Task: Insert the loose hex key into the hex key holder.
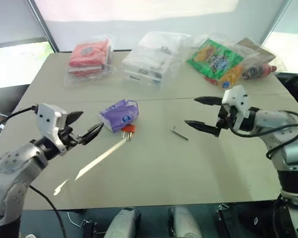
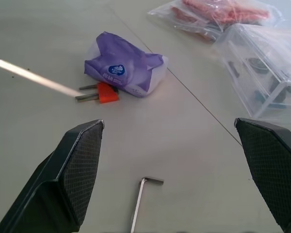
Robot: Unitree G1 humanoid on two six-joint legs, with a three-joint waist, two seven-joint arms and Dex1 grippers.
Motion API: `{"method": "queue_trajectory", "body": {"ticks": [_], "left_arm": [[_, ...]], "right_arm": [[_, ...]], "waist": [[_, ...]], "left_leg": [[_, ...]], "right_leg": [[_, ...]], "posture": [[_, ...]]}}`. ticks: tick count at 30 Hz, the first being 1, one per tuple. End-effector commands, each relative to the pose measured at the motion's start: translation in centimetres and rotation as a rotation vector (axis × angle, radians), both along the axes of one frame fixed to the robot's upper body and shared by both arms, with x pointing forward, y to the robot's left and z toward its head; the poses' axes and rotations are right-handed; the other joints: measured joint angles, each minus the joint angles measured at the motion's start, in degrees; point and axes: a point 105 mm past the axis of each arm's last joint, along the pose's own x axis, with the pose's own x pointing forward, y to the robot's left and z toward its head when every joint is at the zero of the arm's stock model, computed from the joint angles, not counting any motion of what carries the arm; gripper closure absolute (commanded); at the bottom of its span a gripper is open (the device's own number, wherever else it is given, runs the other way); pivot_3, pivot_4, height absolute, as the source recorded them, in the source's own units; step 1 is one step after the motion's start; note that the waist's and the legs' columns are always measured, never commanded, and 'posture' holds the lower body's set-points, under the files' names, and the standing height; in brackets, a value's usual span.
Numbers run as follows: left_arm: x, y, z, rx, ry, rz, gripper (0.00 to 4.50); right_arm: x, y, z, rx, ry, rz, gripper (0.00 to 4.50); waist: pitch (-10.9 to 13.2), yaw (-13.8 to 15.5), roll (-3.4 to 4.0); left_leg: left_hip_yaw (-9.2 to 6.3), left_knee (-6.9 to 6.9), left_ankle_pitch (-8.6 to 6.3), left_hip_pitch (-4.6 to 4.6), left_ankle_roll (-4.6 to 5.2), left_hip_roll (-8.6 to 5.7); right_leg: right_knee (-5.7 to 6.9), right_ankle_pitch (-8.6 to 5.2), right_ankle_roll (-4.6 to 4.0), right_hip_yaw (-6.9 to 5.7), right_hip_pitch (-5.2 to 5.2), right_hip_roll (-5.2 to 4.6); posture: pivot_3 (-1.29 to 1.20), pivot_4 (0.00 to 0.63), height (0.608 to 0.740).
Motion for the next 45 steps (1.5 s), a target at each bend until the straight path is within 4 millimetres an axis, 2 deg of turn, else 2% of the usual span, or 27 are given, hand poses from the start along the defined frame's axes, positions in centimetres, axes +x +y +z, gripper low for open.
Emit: {"method": "queue_trajectory", "body": {"ticks": [1, 16, 26, 32, 36, 45], "left_arm": [[-0.3, 0.1, 1.0, 0.013, -0.027, -0.024, 0.06], [-0.1, 0.2, 1.4, -0.015, -0.013, -0.021, 0.06], [0.2, 0.7, 0.2, -0.004, 0.025, 0.018, 0.06], [1.8, 1.1, -2.5, -0.019, 0.069, 0.102, 0.06], [3.6, 0.6, -4.8, -0.042, 0.105, 0.141, 0.06], [7.0, -1.2, -6.6, -0.088, 0.117, 0.188, 0.06]], "right_arm": [[0.2, 0.2, 1.5, -0.004, -0.050, 0.024, 0.00], [0.5, 0.8, 1.4, 0.001, -0.063, 0.031, 0.00], [0.4, 1.0, 1.4, 0.016, -0.065, 0.031, 0.00], [0.3, 1.5, 1.1, 0.031, -0.063, 0.031, 0.00], [0.1, 1.9, 1.0, 0.043, -0.063, 0.030, 0.00], [-0.4, 2.3, 0.9, 0.062, -0.062, 0.019, 0.00]], "waist": [[0.00, -0.01, 0.00], [0.00, -0.01, 0.00], [0.00, 0.01, 0.00], [0.00, 0.03, 0.00], [0.00, 0.18, 0.00], [0.01, -0.01, -0.02]], "left_leg": [[0.00, -0.01, 0.00, 0.00, 0.00, 0.00], [0.00, -0.01, 0.01, -0.01, -0.03, 0.00], [0.00, -0.01, 0.02, -0.02, -0.03, 0.00], [0.00, -0.01, 0.01, -0.01, -0.03, 0.00], [0.00, 0.00, 0.02, -0.02, -0.03, -0.01], [0.00, 0.01, 0.02, -0.04, -0.04, -0.02]], "right_leg": [[0.00, 0.00, 0.00, 0.00, 0.00, -0.01], [-0.01, 0.01, -0.01, 0.00, -0.02, -0.10], [0.00, 0.01, -0.02, 0.01, -0.02, -0.11], [0.00, 0.01, -0.02, 0.00, -0.02, -0.10], [0.00, 0.02, -0.02, 0.00, -0.02, -0.11], [0.01, 0.03, -0.02, -0.02, -0.05, -0.11]], "posture": [[0.00, 0.150, 0.740], [0.00, 0.150, 0.740], [0.00, 0.150, 0.740], [0.00, 0.150, 0.740], [0.00, 0.150, 0.740], [0.00, 0.150, 0.740]]}}
